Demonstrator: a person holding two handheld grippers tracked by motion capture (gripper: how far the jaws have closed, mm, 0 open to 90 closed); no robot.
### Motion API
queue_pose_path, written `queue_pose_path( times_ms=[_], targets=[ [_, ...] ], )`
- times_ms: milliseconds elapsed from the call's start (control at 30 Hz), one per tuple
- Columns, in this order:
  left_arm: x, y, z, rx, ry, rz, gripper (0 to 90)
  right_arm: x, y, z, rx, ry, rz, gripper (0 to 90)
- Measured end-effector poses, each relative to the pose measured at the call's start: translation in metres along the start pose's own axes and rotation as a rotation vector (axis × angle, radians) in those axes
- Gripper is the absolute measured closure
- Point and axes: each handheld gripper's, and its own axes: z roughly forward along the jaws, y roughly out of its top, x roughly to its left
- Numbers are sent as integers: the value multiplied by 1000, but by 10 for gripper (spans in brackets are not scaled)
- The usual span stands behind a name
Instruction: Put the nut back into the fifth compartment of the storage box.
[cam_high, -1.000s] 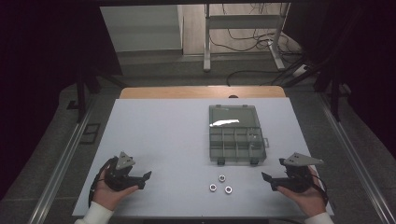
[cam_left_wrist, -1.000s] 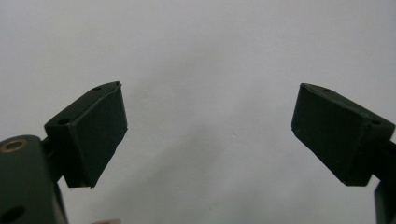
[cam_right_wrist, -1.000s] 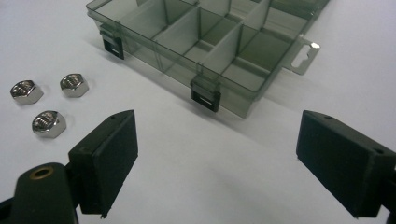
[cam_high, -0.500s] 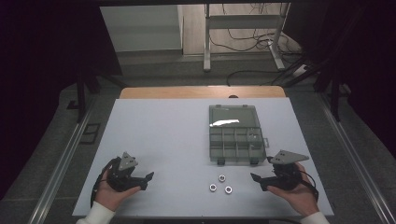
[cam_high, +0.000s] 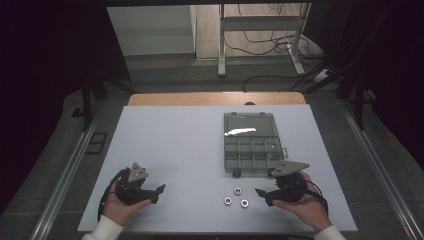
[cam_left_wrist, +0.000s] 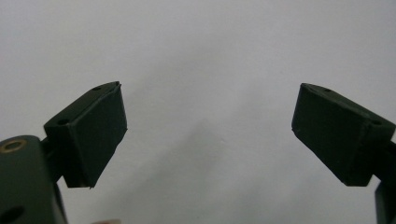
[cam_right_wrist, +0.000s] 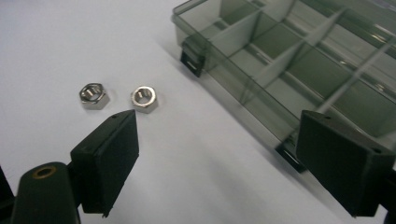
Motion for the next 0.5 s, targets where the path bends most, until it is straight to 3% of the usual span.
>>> queue_pose_path(
  times_ms=[500],
  targets=[
    [-2, 1, 1, 5, -5, 9, 108, 25, 20, 24, 72, 65, -106, 173]
  ],
)
